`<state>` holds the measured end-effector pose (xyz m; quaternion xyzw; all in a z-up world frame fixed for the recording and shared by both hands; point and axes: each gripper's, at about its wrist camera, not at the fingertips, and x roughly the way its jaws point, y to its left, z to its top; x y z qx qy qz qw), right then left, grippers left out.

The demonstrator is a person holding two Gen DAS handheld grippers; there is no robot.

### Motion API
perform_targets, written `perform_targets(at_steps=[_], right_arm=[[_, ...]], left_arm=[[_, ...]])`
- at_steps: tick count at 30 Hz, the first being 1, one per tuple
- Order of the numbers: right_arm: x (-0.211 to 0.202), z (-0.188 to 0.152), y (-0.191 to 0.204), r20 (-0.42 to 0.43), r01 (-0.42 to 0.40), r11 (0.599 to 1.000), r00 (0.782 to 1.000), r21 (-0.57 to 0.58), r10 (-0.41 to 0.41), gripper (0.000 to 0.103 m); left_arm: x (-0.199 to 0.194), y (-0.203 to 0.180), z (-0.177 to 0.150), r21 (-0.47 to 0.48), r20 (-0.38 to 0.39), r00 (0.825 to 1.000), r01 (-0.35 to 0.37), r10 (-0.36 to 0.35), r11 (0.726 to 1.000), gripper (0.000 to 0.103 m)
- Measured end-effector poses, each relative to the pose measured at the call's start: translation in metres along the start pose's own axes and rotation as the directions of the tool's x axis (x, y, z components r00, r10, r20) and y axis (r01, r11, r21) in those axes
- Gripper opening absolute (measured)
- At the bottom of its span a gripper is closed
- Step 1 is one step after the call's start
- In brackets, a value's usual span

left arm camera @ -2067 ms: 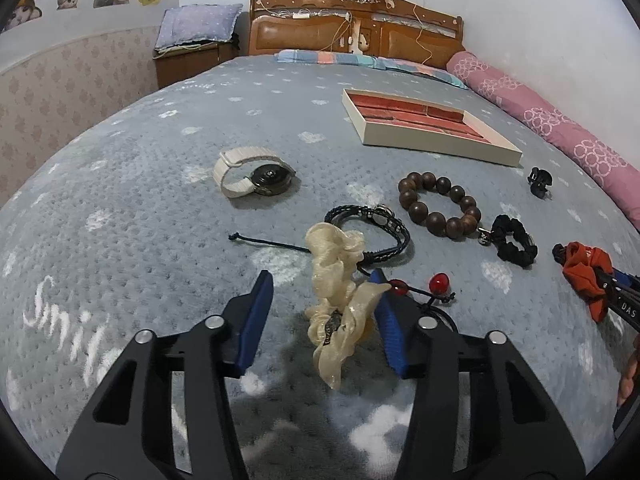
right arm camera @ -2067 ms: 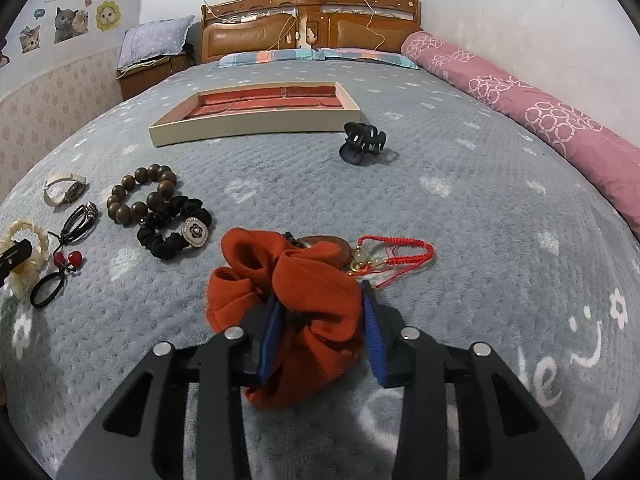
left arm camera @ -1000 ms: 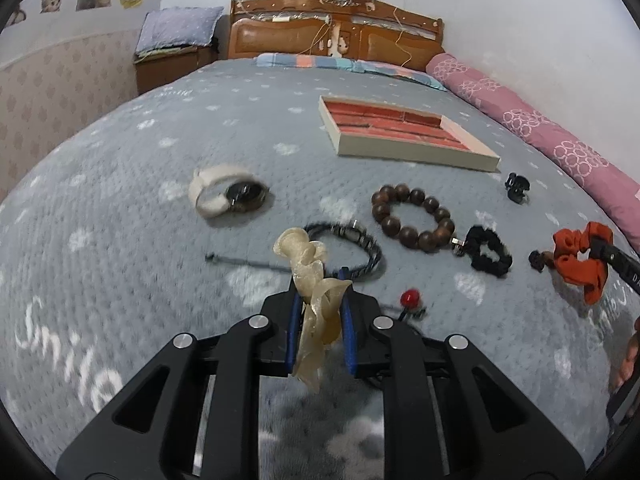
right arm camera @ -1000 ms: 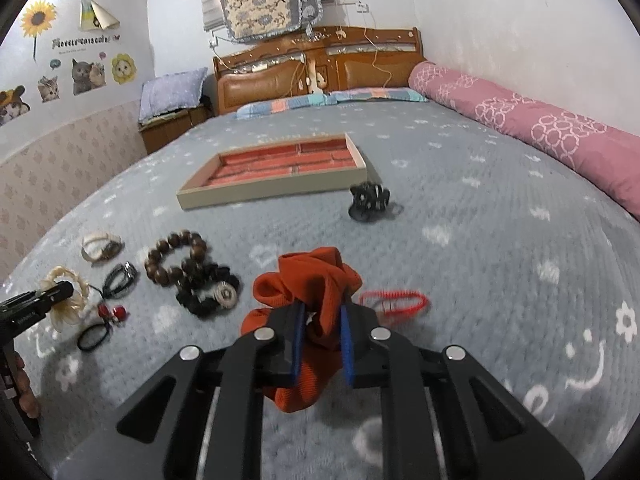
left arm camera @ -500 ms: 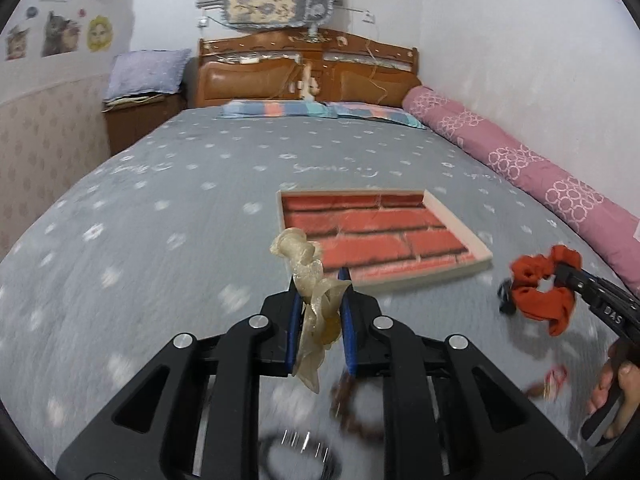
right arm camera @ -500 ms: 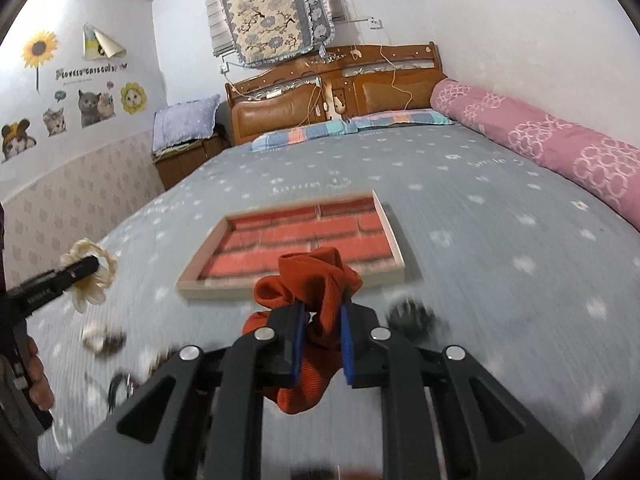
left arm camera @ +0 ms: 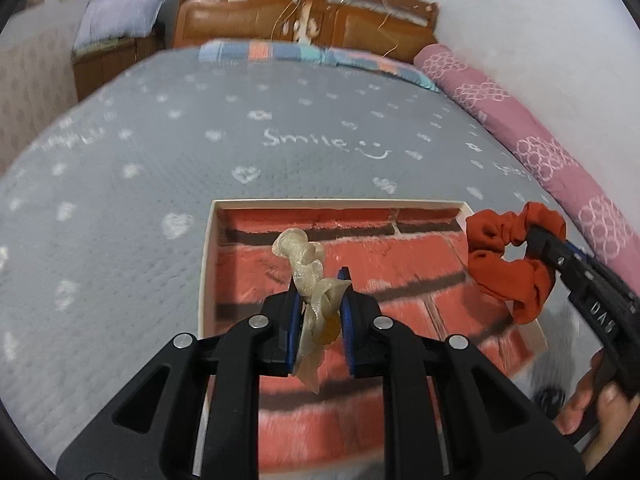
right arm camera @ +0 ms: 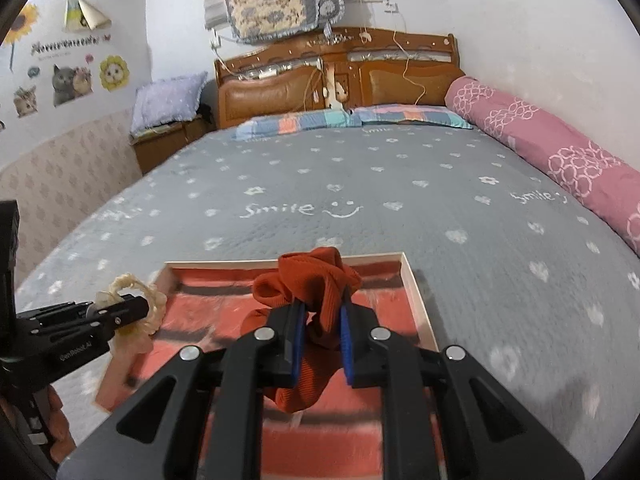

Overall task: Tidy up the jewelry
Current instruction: 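Carry both scrunchies into the wooden tray and open both tools, then withdraw both tools from the tray toward the remaining jewelry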

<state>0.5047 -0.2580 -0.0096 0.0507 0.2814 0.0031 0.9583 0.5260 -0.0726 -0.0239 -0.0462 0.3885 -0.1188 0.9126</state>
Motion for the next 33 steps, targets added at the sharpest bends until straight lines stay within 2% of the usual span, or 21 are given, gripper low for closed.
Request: perform_targets(at_steps=[2, 6, 10, 16, 19, 22, 23, 25, 27, 28, 29, 30, 33], right_arm=[[0.018, 0.001, -0.003, -0.019, 0.024, 1.0, 1.0, -0.006, -0.024, 0.015], [0.055, 0.001, -0.01, -0.067, 0.071, 0.997, 0.995, -0.011, -0.072, 0.015], [0.079, 0.002, -0.017, -0.102, 0.099, 0.995, 0.99, -0.016, -0.1, 0.015], [0.101, 0.0, -0.023, -0.189, 0.103, 0.995, 0.976, -0.007, -0.103, 0.015], [0.11, -0.002, -0.018, -0.234, 0.116, 0.992, 0.965, -0.043, -0.123, 0.015], [0.114, -0.004, -0.014, -0.259, 0.119, 0.991, 0.957, -0.068, -0.133, 0.018], [0.116, -0.004, -0.015, -0.268, 0.12, 0.991, 0.954, -0.066, -0.133, 0.019], [0.118, -0.005, -0.019, -0.29, 0.125, 0.991, 0.948, -0.048, -0.134, 0.02], [0.119, -0.005, -0.022, -0.298, 0.127, 0.991, 0.946, -0.033, -0.131, 0.026], [0.118, -0.004, -0.022, -0.297, 0.126, 0.992, 0.946, -0.029, -0.129, 0.039], [0.116, -0.004, -0.023, -0.296, 0.132, 0.991, 0.946, -0.027, -0.134, 0.053], [0.114, -0.003, -0.023, -0.292, 0.14, 0.99, 0.946, -0.026, -0.141, 0.056], [0.102, 0.002, -0.024, -0.268, 0.141, 0.99, 0.953, -0.02, -0.141, 0.058]], left_arm=[[0.021, 0.002, 0.007, 0.002, -0.016, 0.999, -0.04, 0.04, 0.999, 0.016], [0.045, 0.009, 0.007, -0.015, -0.051, 0.997, -0.061, 0.06, 0.998, 0.016], [0.06, 0.01, 0.006, 0.042, -0.043, 0.991, -0.129, 0.13, 0.991, 0.016], [0.075, 0.014, 0.013, 0.047, -0.085, 0.986, -0.139, 0.143, 0.989, 0.016], [0.087, 0.016, 0.015, 0.051, -0.138, 0.98, -0.134, 0.14, 0.99, 0.018], [0.09, 0.016, 0.016, 0.053, -0.156, 0.978, -0.134, 0.141, 0.99, 0.02], [0.091, 0.016, 0.016, 0.056, -0.158, 0.977, -0.133, 0.14, 0.99, 0.025], [0.092, 0.014, 0.017, 0.065, -0.159, 0.974, -0.15, 0.159, 0.987, 0.041], [0.089, 0.013, 0.018, 0.07, -0.146, 0.974, -0.165, 0.173, 0.984, 0.056], [0.087, 0.013, 0.018, 0.07, -0.142, 0.974, -0.167, 0.176, 0.983, 0.059], [0.085, 0.012, 0.019, 0.072, -0.137, 0.974, -0.171, 0.179, 0.983, 0.067], [0.083, 0.012, 0.02, 0.075, -0.133, 0.974, -0.173, 0.182, 0.982, 0.074], [0.067, 0.011, 0.022, 0.077, -0.09, 0.979, -0.176, 0.183, 0.981, 0.079]])
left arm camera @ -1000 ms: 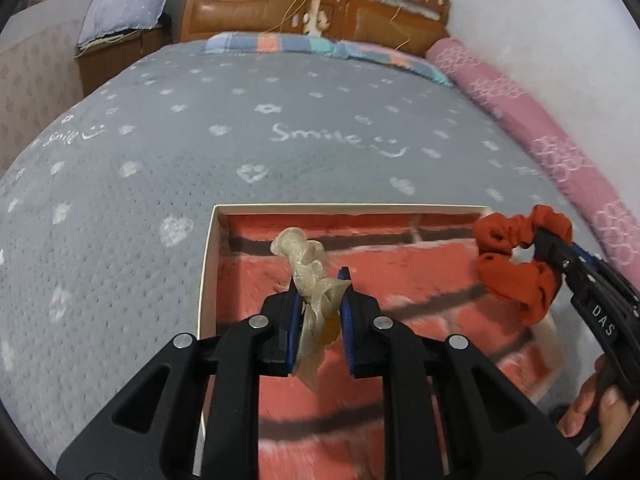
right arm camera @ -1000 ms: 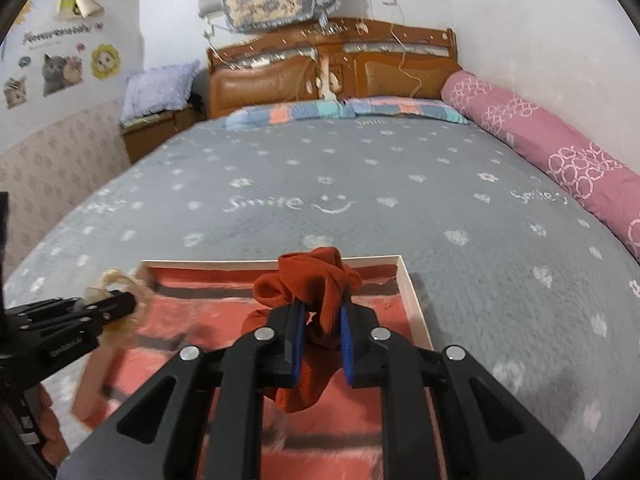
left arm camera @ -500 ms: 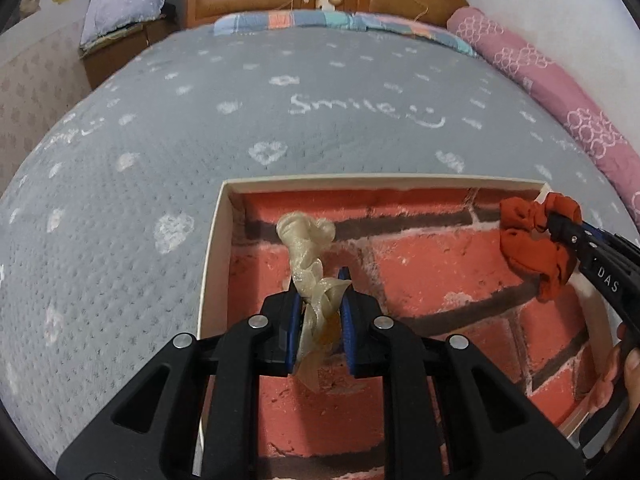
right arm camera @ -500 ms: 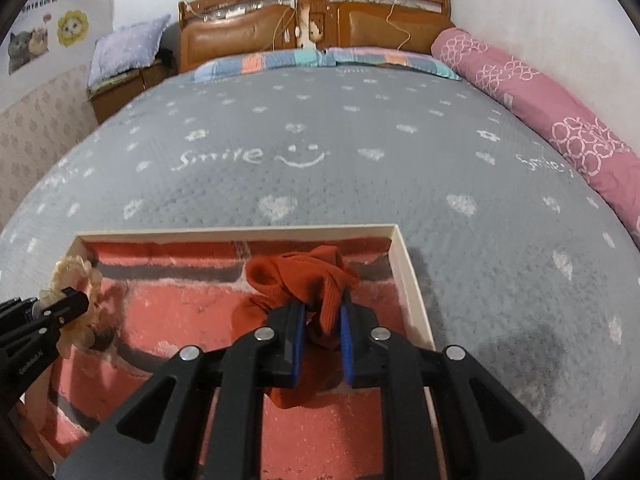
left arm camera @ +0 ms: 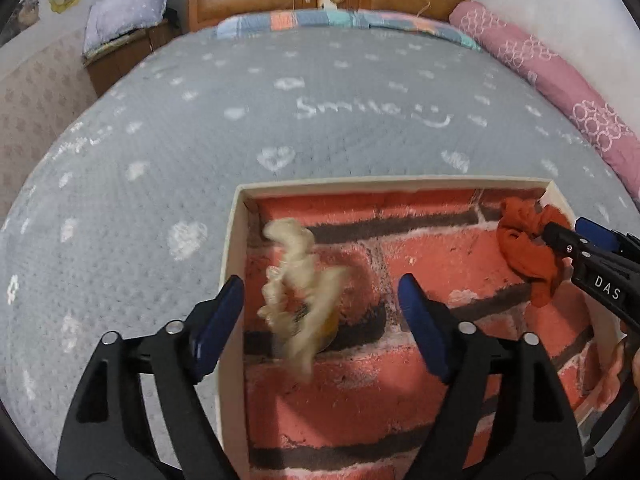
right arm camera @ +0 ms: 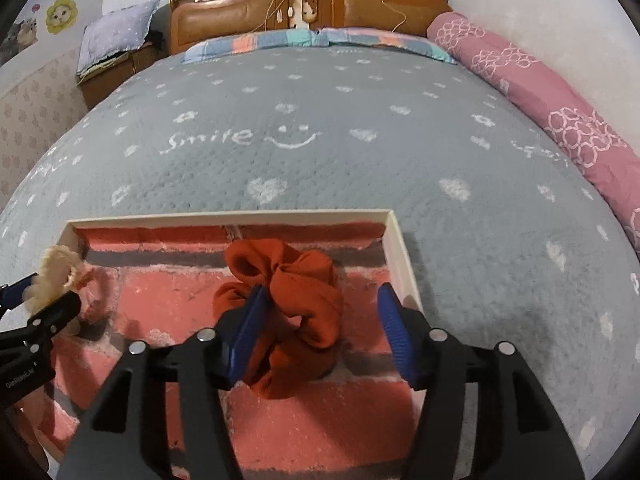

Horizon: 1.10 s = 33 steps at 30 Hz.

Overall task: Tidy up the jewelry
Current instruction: 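Withdraw both tools from the tray toward the remaining jewelry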

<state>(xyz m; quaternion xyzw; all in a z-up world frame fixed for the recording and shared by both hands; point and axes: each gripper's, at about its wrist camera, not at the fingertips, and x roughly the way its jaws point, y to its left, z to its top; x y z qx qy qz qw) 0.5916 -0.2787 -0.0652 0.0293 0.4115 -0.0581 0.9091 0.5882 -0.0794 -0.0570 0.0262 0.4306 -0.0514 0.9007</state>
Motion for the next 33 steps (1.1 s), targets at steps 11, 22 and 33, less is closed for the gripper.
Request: perform_targets(at_steps=[11, 22, 33], right_arm=[[-0.137, -0.045, -0.017, 0.26, -0.032, 0.999, 0.965, -0.001, 0.031, 0.092], [-0.256, -0.173, -0.038, 0.322, -0.035, 0.999, 0.946, -0.04, 0.046, 0.099], [-0.288, -0.28, -0.055, 0.297, 0.001, 0.999, 0.955, 0.043, -0.014, 0.099]], left_arm=[[-0.153, 0.028, -0.043, -0.047, 0.329, 0.944, 0.018, -0.001, 0.999, 0.098], [-0.261, 0.046, -0.176, -0.032, 0.338, 0.941, 0.047, -0.033, 0.998, 0.098], [-0.269, 0.052, -0.295, -0.048, 0.249, 0.967, 0.062, -0.048, 0.997, 0.098]])
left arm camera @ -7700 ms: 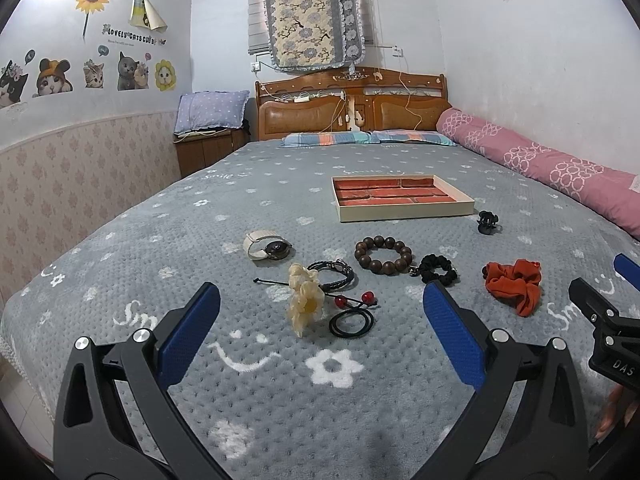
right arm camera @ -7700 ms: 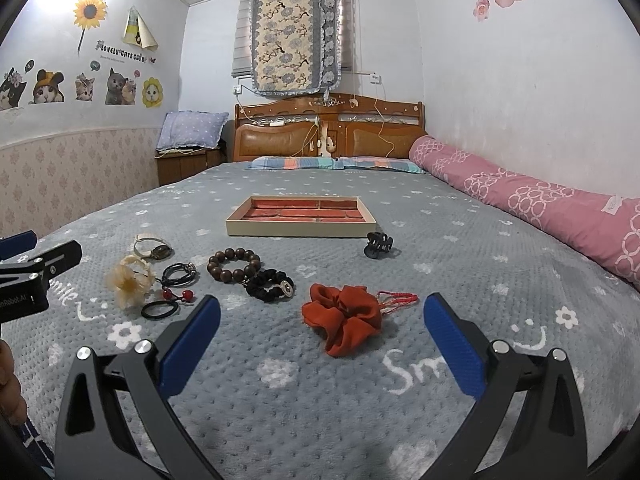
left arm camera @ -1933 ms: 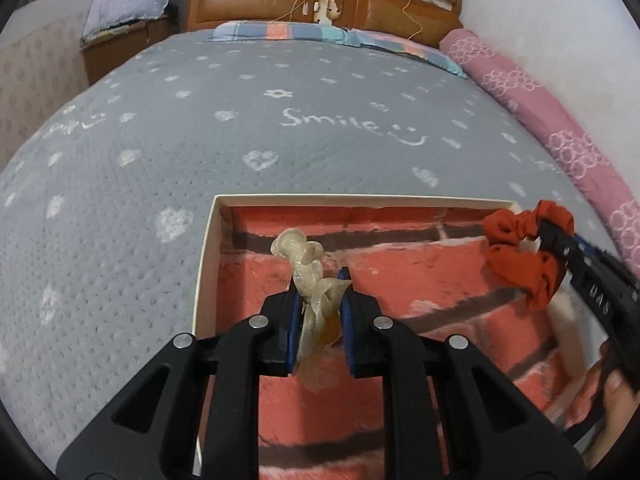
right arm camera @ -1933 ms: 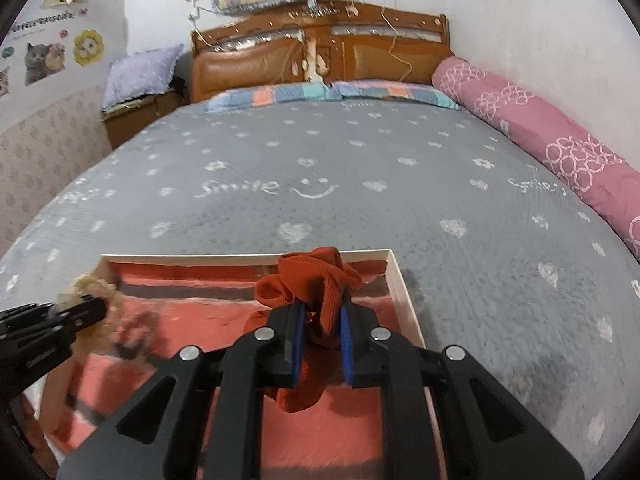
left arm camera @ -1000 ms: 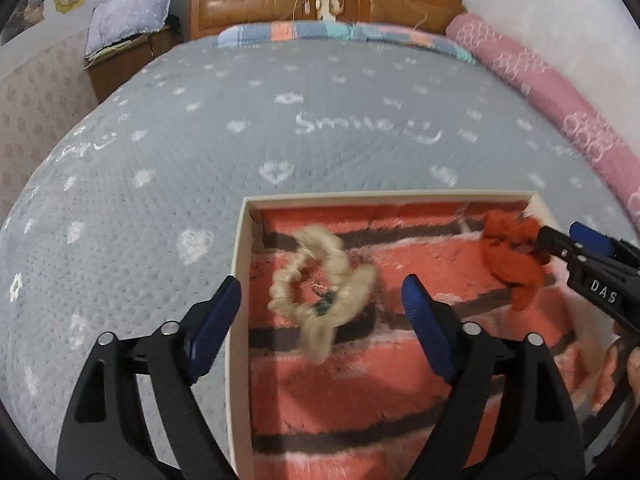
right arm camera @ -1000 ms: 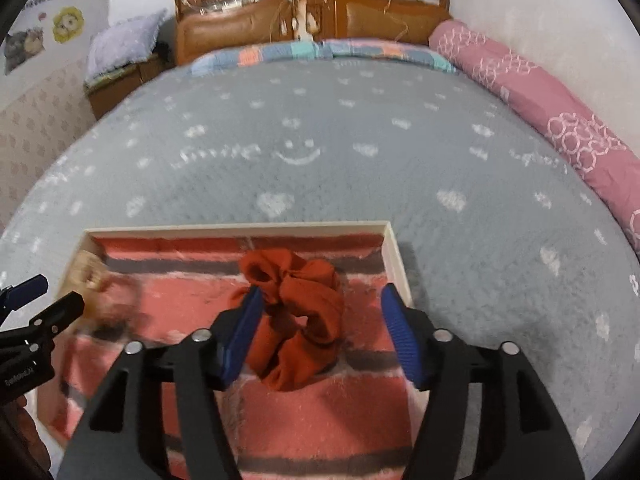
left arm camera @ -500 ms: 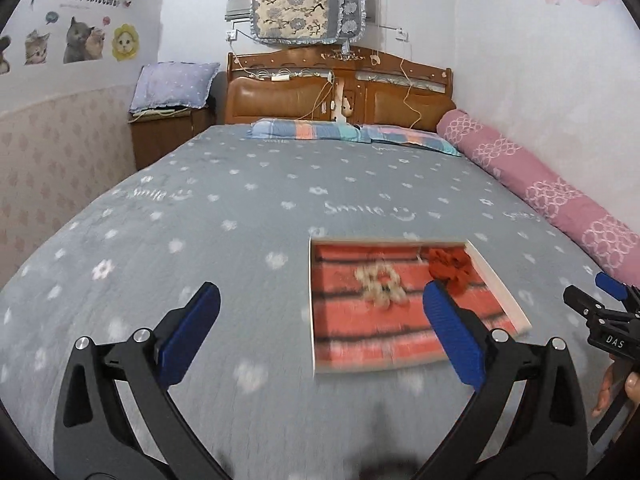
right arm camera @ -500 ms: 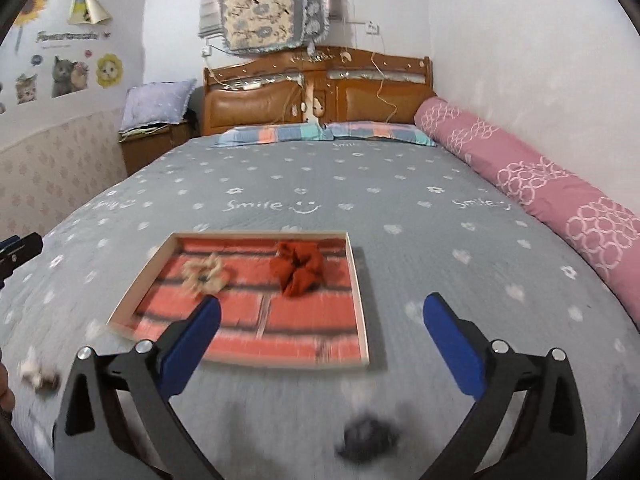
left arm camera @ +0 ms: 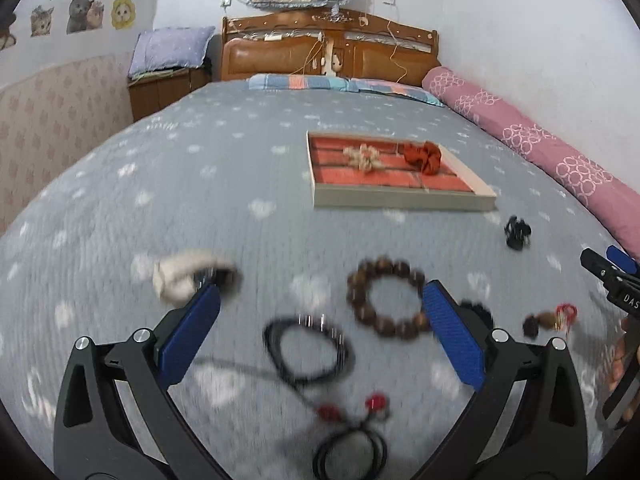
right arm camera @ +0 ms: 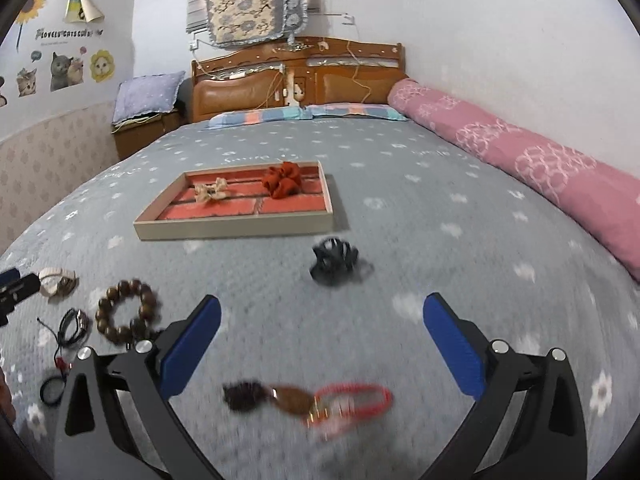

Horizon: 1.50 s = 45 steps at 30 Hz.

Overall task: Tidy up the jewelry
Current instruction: 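Withdraw both tools from the tray toward the remaining jewelry, then grasp the red-bead necklace with the left tool while the right tool grasps the red-cord pendant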

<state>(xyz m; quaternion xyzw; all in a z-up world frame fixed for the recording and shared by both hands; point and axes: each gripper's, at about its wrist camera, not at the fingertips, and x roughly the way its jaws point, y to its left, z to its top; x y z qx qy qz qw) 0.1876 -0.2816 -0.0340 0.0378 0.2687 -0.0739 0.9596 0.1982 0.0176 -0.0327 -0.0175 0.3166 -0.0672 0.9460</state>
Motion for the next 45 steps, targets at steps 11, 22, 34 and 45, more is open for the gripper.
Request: perform_targets(at_steps=[11, 22, 34, 45], right_arm=[[-0.01, -0.038, -0.014, -0.038, 0.069, 0.997, 0.997, -0.017, -0.069, 0.099], [-0.001, -0.049, -0.02, -0.087, 0.089, 0.996, 0.992, -0.005, -0.089, 0.098], [0.021, -0.056, -0.032, -0.205, 0.074, 0.996, 0.977, 0.048, -0.063, 0.06], [0.036, -0.06, -0.033, -0.27, 0.072, 0.996, 0.961, 0.058, -0.054, 0.053]], left_arm=[[-0.013, 0.009, -0.049, -0.05, -0.06, 0.998, 0.006, -0.009, 0.999, 0.098], [-0.008, 0.006, -0.065, -0.039, -0.129, 0.992, 0.001, -0.006, 0.999, 0.097], [0.001, -0.003, -0.072, -0.002, -0.199, 0.98, 0.024, -0.024, 1.0, 0.081], [0.008, -0.007, -0.076, 0.013, -0.236, 0.971, 0.03, -0.026, 0.999, 0.06]])
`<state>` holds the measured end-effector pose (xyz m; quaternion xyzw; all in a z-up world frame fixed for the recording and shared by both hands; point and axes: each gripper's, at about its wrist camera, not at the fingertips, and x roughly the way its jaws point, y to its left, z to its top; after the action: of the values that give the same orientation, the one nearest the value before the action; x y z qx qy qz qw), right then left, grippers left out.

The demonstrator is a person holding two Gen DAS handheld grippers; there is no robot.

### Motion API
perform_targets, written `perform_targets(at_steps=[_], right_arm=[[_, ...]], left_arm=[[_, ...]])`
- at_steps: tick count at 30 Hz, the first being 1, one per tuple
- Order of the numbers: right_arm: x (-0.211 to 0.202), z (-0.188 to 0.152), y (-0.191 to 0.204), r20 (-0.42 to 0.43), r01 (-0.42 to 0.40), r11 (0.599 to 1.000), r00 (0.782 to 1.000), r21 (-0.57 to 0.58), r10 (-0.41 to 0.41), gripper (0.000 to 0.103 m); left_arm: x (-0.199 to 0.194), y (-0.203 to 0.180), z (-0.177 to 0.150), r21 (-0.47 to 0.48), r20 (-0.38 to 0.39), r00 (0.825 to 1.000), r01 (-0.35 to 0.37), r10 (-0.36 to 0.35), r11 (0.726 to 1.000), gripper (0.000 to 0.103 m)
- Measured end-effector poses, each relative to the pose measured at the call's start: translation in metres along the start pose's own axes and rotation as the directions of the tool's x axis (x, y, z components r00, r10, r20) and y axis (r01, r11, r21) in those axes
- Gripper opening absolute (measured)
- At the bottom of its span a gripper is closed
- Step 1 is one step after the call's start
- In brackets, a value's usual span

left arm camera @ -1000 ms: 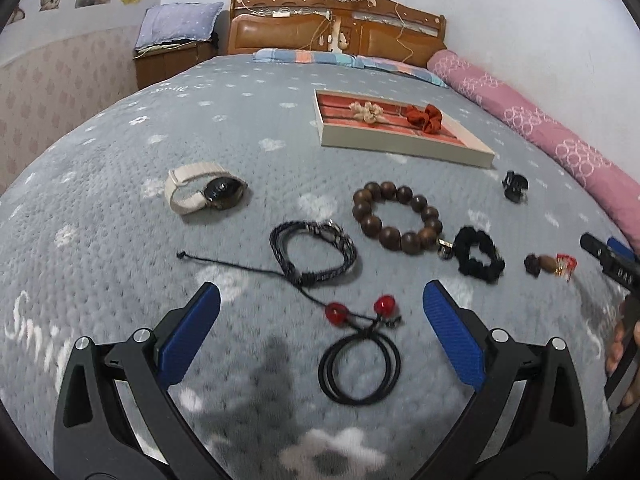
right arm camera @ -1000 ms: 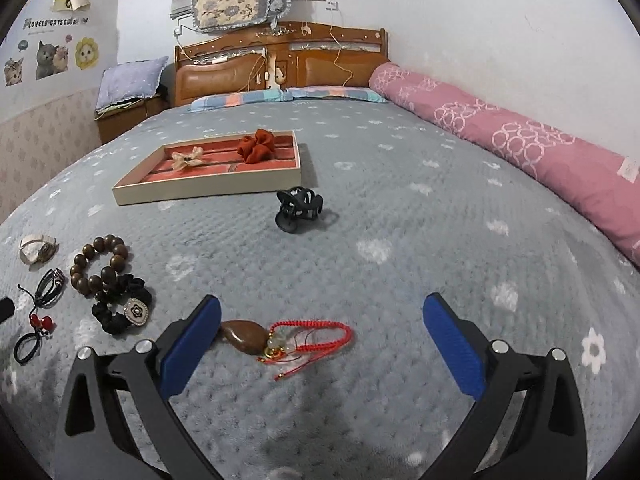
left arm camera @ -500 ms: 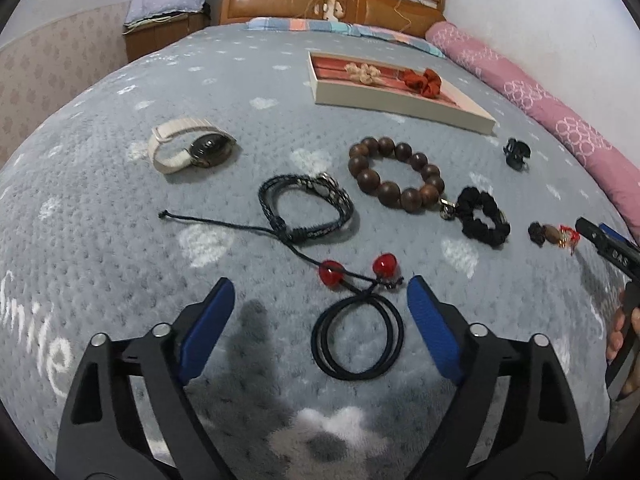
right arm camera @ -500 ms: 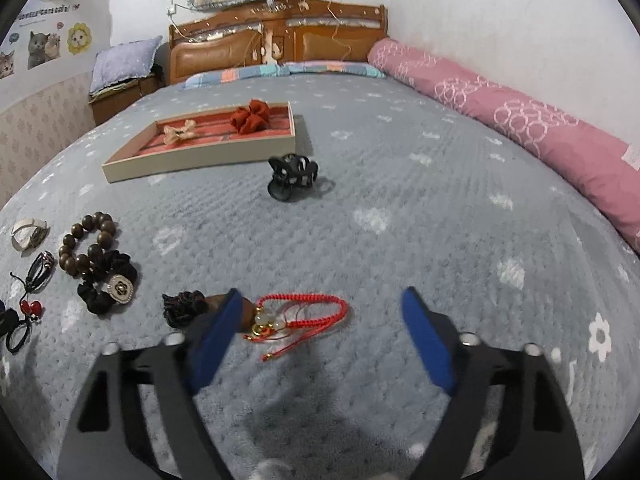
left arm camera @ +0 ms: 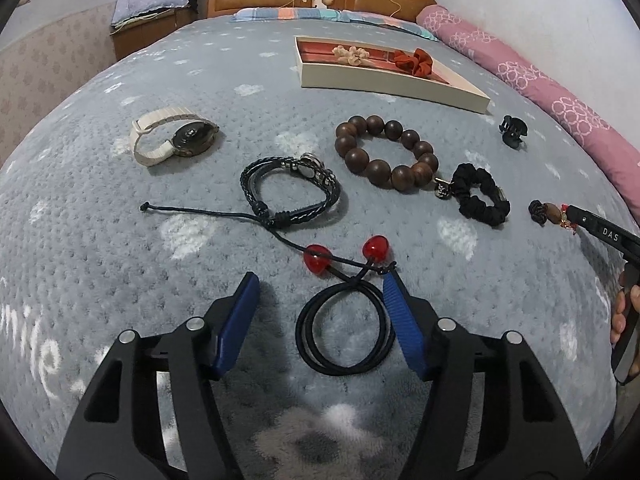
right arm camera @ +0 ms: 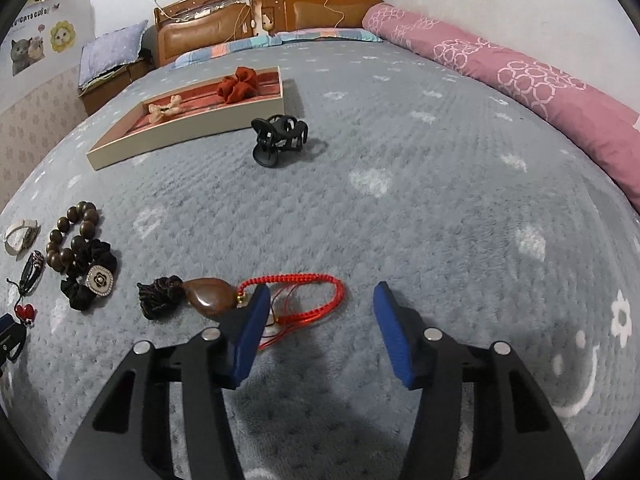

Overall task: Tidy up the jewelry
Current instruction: 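Grasp the red-bead necklace with the left tool while the right tool grasps the red-cord pendant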

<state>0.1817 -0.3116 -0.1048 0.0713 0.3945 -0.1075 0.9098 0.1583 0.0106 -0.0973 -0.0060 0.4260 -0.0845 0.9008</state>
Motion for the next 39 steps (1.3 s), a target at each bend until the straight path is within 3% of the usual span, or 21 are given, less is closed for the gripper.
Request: perform_targets(at_steps=[7, 15, 19, 21, 26, 28, 32, 39], right_arm=[[0.002, 0.001, 0.002, -0.009, -0.006, 1.0, 1.0, -0.009, 0.006, 0.045], [0.003, 0.001, 0.004, -0.017, -0.021, 0.999, 1.0, -0.025, 0.02, 0.037], [0.004, 0.0, 0.004, -0.025, -0.025, 0.999, 0.999, -0.026, 0.024, 0.024], [0.005, 0.0, 0.004, -0.029, -0.035, 0.999, 0.999, -0.023, 0.035, 0.022], [0.006, 0.0, 0.007, -0.03, -0.035, 0.999, 0.999, -0.037, 0.034, 0.008], [0.004, 0.0, 0.008, -0.024, -0.033, 0.999, 0.999, -0.043, 0.032, 0.005], [0.001, 0.0, 0.007, -0.007, -0.038, 0.998, 0.999, -0.041, 0.037, 0.003], [-0.006, 0.0, 0.01, 0.023, -0.032, 0.998, 0.999, -0.058, 0.033, 0.003]], left_arm=[[-0.003, 0.003, -0.007, -0.011, 0.0, 1.0, 0.015, -0.015, 1.0, 0.056], [-0.005, 0.003, -0.008, -0.011, -0.006, 0.999, 0.04, -0.04, 0.999, 0.04], [-0.005, 0.002, -0.008, -0.005, -0.01, 0.999, 0.048, -0.048, 0.999, 0.036], [-0.004, 0.002, -0.008, -0.006, -0.009, 0.998, 0.06, -0.06, 0.998, 0.025], [-0.003, 0.0, -0.007, 0.005, -0.012, 0.997, 0.078, -0.078, 0.997, 0.014], [-0.003, 0.0, -0.007, 0.002, -0.009, 0.998, 0.068, -0.068, 0.998, 0.002], [-0.001, 0.004, -0.006, -0.017, -0.015, 0.996, 0.088, -0.088, 0.996, 0.001], [-0.004, -0.001, -0.005, 0.005, 0.005, 0.998, 0.056, -0.056, 0.998, 0.001]])
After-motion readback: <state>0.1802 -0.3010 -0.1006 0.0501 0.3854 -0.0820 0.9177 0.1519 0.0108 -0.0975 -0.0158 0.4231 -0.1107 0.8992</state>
